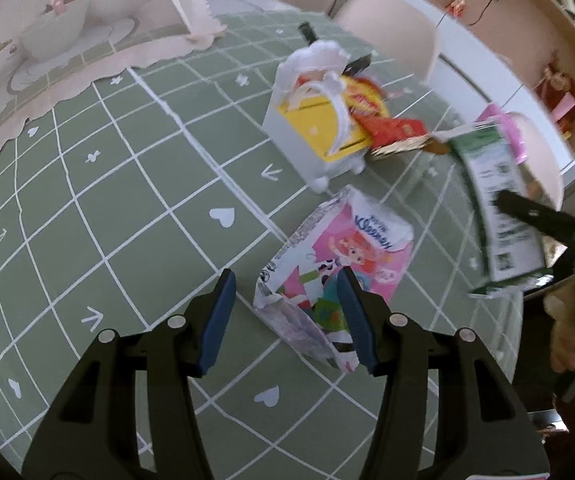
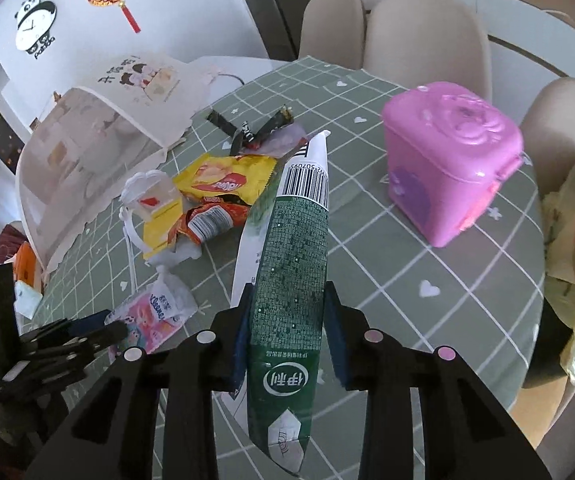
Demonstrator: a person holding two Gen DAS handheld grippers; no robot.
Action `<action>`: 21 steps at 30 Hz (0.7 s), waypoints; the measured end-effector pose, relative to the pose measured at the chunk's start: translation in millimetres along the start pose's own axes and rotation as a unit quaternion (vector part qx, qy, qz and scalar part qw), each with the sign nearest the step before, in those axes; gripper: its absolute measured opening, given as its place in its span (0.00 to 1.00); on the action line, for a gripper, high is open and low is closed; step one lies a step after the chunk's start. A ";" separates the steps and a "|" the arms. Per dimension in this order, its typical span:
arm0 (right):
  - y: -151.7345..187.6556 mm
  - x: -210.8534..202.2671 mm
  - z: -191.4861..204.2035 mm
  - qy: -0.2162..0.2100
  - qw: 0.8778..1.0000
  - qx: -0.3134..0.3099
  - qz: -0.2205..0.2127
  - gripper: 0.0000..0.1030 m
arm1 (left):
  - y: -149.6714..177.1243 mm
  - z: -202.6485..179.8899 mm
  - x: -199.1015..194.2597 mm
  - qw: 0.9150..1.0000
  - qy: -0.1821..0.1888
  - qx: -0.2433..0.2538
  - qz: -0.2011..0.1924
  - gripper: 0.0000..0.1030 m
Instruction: Collect trash
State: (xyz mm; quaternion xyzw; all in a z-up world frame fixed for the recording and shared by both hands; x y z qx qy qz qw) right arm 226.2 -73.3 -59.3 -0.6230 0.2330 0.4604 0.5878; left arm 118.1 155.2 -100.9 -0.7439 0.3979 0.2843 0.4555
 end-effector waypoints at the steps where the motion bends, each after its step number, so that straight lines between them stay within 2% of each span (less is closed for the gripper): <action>1: 0.9 -2.6 -2.7 0.001 1.000 0.000 -0.003 0.31 | -0.1 -1.3 1.4 1.000 -0.013 0.001 0.003 0.38; 3: 2.0 -11.9 -8.0 0.007 1.000 -0.004 -0.017 0.31 | 0.2 -3.4 2.8 1.000 -0.023 0.000 0.006 0.16; 5: 2.0 -21.0 -13.6 0.007 1.000 -0.004 -0.030 0.31 | 0.5 -5.9 2.8 1.000 -0.016 -0.004 0.008 0.09; 8: -0.3 -36.8 -22.6 0.005 0.999 0.000 -0.048 0.31 | -3.7 -20.2 -9.7 1.000 -0.016 0.009 -0.006 0.08; 13: -10.7 -78.5 -31.8 0.021 0.994 -0.029 -0.103 0.31 | -30.9 -52.4 -48.6 0.997 -0.003 0.036 -0.071 0.08; 16: -18.4 -104.3 -39.6 0.023 0.990 -0.040 -0.133 0.31 | -53.5 -74.4 -71.1 0.993 0.016 0.044 -0.112 0.08; 21: -29.2 -139.9 -65.5 0.033 0.984 -0.049 -0.166 0.31 | -91.3 -115.7 -79.1 0.986 0.051 0.054 -0.149 0.08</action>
Point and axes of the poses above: each gripper's, at about its wrist camera, not at the fingertips, and x roughly the way its jaws point, z to its left, y to its underside, the point moved 2 cm from there along x, roughly the way its jaws point, and after that the axes turned 13 degrees about y, right-handed, at the moved point
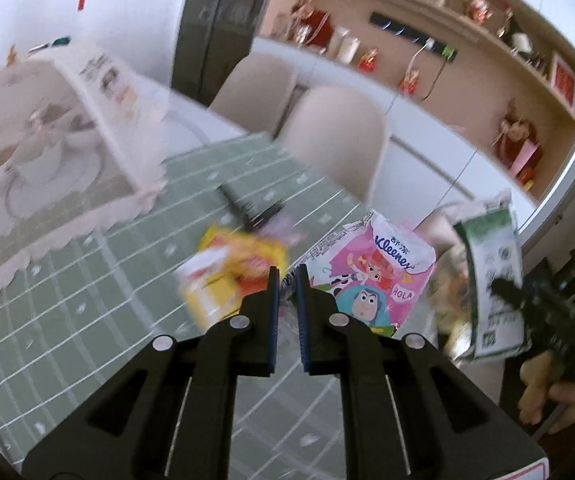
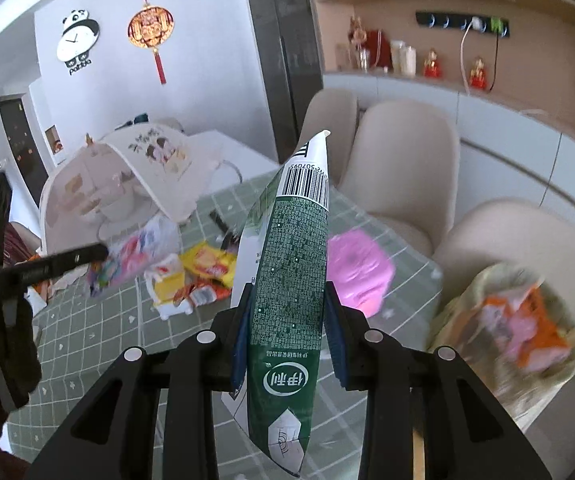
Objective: Collect trash
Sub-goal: 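Carry the carton into the bin and open the right gripper while the left carries the packet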
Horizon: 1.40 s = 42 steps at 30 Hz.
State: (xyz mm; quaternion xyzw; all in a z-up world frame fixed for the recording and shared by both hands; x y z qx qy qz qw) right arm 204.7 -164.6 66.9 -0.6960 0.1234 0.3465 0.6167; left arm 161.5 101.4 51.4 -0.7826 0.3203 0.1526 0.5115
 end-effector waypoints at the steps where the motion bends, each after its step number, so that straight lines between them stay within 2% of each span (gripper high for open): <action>1: -4.1 -6.0 -10.1 0.005 1.000 -0.001 -0.008 0.31 | -8.1 -10.3 4.7 1.000 0.010 0.003 -0.005 0.08; 5: -16.9 -25.4 -54.4 0.031 0.999 0.008 -0.032 0.31 | -30.8 -49.2 29.7 0.999 0.040 0.018 -0.010 0.08; 9: -25.1 -34.7 -105.2 0.065 0.997 0.022 -0.045 0.31 | -42.3 -93.3 67.2 0.997 0.071 0.037 0.002 0.08; 16: -17.4 -34.1 -204.0 0.110 0.991 0.062 -0.038 0.31 | -38.0 -171.4 140.9 0.990 0.114 0.069 0.054 0.08; 23: -1.4 -21.3 -274.7 0.131 0.987 0.090 -0.033 0.31 | -26.2 -207.9 182.5 0.986 0.129 0.071 0.083 0.08; 27: 5.9 2.5 -297.5 0.118 0.986 0.114 -0.020 0.31 | -25.3 -211.6 192.4 0.987 0.121 0.070 0.084 0.08; 32: 10.5 66.5 -305.9 0.081 0.990 0.112 0.020 0.31 | -24.5 -210.1 208.3 0.990 0.102 0.053 0.087 0.08; 35: 23.9 118.3 -303.5 0.051 0.988 0.112 0.089 0.31 | -23.3 -207.5 214.6 0.991 0.089 0.043 0.092 0.08; 38: 44.9 148.8 -294.0 0.025 0.984 0.101 0.148 0.31 | -21.9 -204.5 218.3 0.992 0.077 0.039 0.093 0.08; 42: 62.9 157.8 -285.5 -0.003 0.980 0.092 0.175 0.31 | -19.0 -202.9 225.4 0.992 0.070 0.033 0.097 0.08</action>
Point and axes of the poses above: each gripper's, at about its wrist camera, not at the fingertips, and x roughly the way its jaws point, z to its left, y to its underside, the point moved 2 cm from there along x, roughly the way its jaws point, and after that the axes turned 13 degrees about y, right-handed, at the moved point
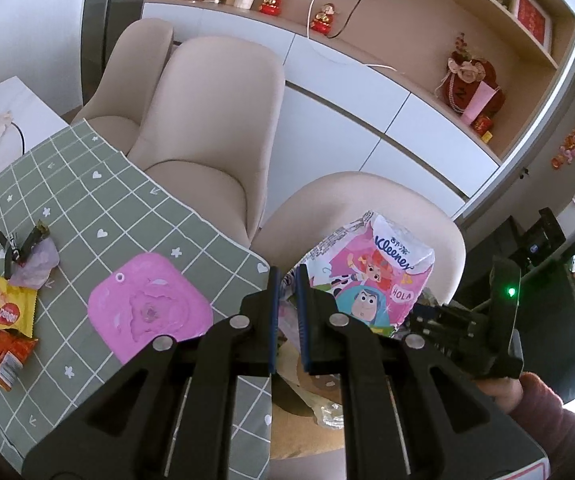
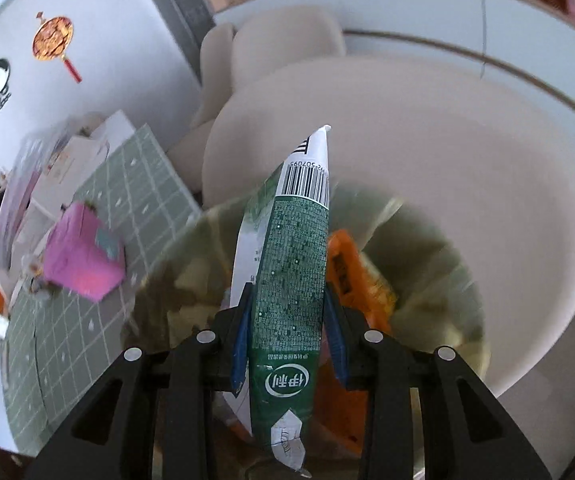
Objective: Collect trash
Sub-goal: 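Carry the carton into the bin and open the right gripper while the left carries the packet, then open the left gripper over the bin to drop the Kleenex packet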
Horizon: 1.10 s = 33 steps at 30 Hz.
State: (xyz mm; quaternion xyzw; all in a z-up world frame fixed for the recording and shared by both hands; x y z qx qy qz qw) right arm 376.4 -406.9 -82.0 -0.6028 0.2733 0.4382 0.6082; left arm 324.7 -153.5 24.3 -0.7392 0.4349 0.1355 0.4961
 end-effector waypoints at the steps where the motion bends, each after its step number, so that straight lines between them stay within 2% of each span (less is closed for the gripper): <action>1: 1.3 0.9 2.0 -0.003 1.000 0.000 0.005 0.31 | 0.8 -0.5 3.0 1.000 0.000 -0.002 0.002 0.08; 3: 1.5 8.3 2.0 -0.014 0.999 0.002 0.031 0.31 | 0.6 -2.1 8.4 1.000 0.001 -0.003 0.007 0.08; 5: 3.0 10.0 2.1 -0.015 0.999 0.002 0.040 0.31 | 1.1 -6.4 13.6 1.000 0.002 0.001 0.012 0.08; 11: -0.5 -18.2 7.8 -0.013 1.000 0.007 0.000 0.34 | -0.9 -19.2 27.9 0.999 0.005 0.017 0.028 0.08; 13: 1.1 -30.8 6.0 -0.011 1.000 0.008 -0.019 0.50 | -1.8 -22.9 33.5 0.999 0.006 0.022 0.034 0.08; 18: 10.7 -63.8 -8.0 0.002 0.998 0.027 -0.065 0.50 | 0.3 -37.6 58.1 0.997 0.005 0.042 0.060 0.08; 20: 18.5 -73.2 -18.4 0.008 0.997 0.036 -0.070 0.50 | 3.3 -44.4 71.7 0.995 -0.008 0.055 0.077 0.08; 24: 27.5 -87.7 -39.6 0.038 0.995 0.051 -0.079 0.50 | 14.6 -61.9 104.7 0.989 -0.014 0.088 0.115 0.08; 29: 38.2 -99.5 -68.7 0.064 0.992 0.078 -0.082 0.50 | 31.5 -86.0 144.5 0.976 -0.029 0.147 0.160 0.08; 33: 45.0 -101.8 -84.9 0.070 0.990 0.095 -0.082 0.50 | 45.2 -93.1 165.7 0.967 -0.043 0.171 0.185 0.08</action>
Point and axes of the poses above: each gripper's, at about its wrist camera, not at the fingertips, and x roughly the way its jaws point, z to its left, y to its underside, the point moved 2 cm from there along x, roughly the way its jaws point, and after that the axes turned 13 degrees about y, right-handed, at the moved point
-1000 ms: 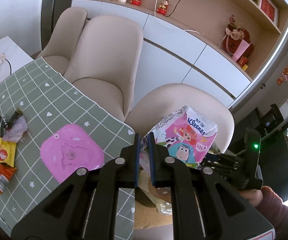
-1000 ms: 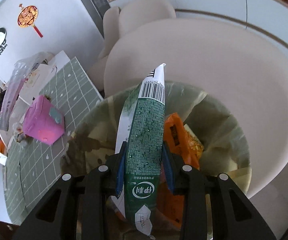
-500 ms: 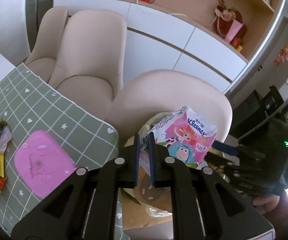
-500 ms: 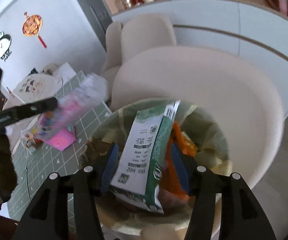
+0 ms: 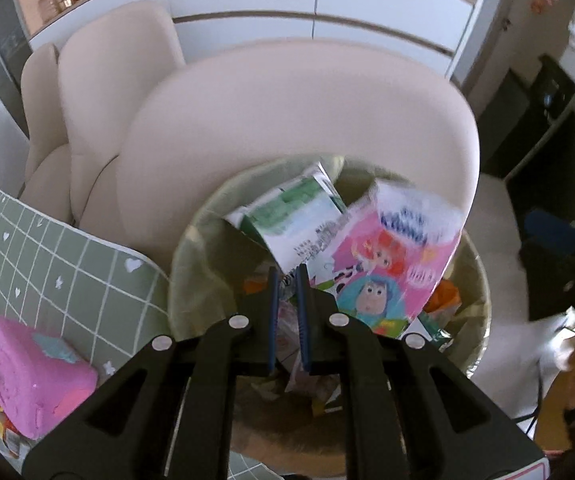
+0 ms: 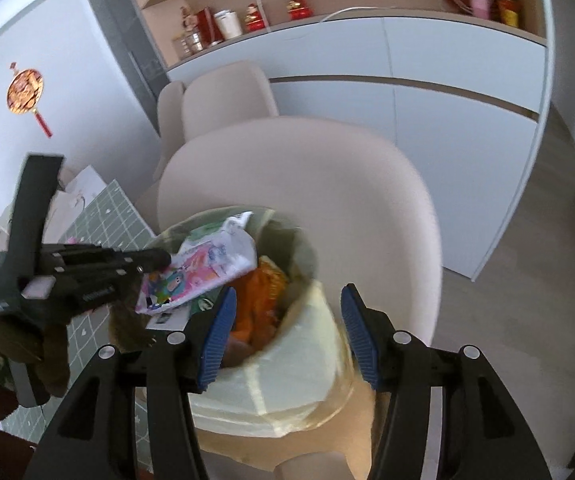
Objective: Collect trash
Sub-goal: 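Open the left gripper over the bin to drop the Kleenex packet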
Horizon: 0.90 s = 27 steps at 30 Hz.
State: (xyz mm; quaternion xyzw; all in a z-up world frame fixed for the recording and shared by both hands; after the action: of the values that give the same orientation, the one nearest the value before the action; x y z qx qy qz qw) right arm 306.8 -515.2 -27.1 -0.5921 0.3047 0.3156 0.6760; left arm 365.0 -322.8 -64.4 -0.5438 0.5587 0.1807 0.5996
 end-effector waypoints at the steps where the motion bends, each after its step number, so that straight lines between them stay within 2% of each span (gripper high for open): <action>1: 1.8 -0.4 -2.9 0.001 1.000 0.003 0.000 0.50 | 1.0 0.2 2.6 1.000 0.002 -0.002 0.000 0.08; 3: 4.6 -1.2 -7.2 0.002 1.000 0.008 -0.001 0.50 | 1.7 2.7 3.2 1.000 0.009 -0.011 -0.004 0.12; 4: 5.1 -1.8 -9.1 0.000 1.000 0.012 -0.002 0.50 | 1.6 4.4 1.9 1.000 0.016 -0.018 -0.008 0.17; 6: 4.5 -1.5 -12.1 -0.003 1.000 0.017 -0.004 0.50 | 2.9 11.6 -5.9 0.998 0.040 -0.036 -0.024 0.38; 9: 3.3 -1.7 -8.3 -0.012 1.000 0.019 -0.008 0.50 | 5.0 19.8 -20.8 0.995 0.066 -0.055 -0.046 0.53; 11: 0.6 -1.6 -1.6 -0.018 1.000 0.018 -0.012 0.50 | 7.3 24.6 -32.6 0.992 0.079 -0.070 -0.062 0.58; 15: -6.5 -4.4 17.5 -0.031 0.999 0.019 -0.025 0.50 | 20.0 40.3 -70.9 0.985 0.090 -0.097 -0.107 0.59; 19: -12.8 -11.7 39.4 -0.050 0.997 0.020 -0.049 0.50 | 41.4 58.0 -118.8 0.977 0.081 -0.114 -0.159 0.59; 23: -14.8 -18.6 76.8 -0.075 0.995 -0.006 -0.065 0.50 | 68.2 85.1 -158.1 0.972 0.044 -0.128 -0.194 0.59; 27: -10.6 -21.8 115.6 -0.097 0.993 -0.038 -0.063 0.50 | 115.5 120.0 -188.9 0.965 0.005 -0.167 -0.201 0.59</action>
State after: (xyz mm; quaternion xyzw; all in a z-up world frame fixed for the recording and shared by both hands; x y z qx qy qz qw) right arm 306.1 -402.9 9.6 -0.6018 0.1871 0.3398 0.6981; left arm 268.0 -106.8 21.4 -0.7381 0.4028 0.1444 0.5216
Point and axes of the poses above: each gripper's, at about its wrist camera, not at the fingertips, and x roughly the way its jaws point, z to its left, y to its underside, the point moved 2 cm from there along x, roughly the way its jaws point, and after that the axes turned 13 degrees about y, right-handed, at the moved point
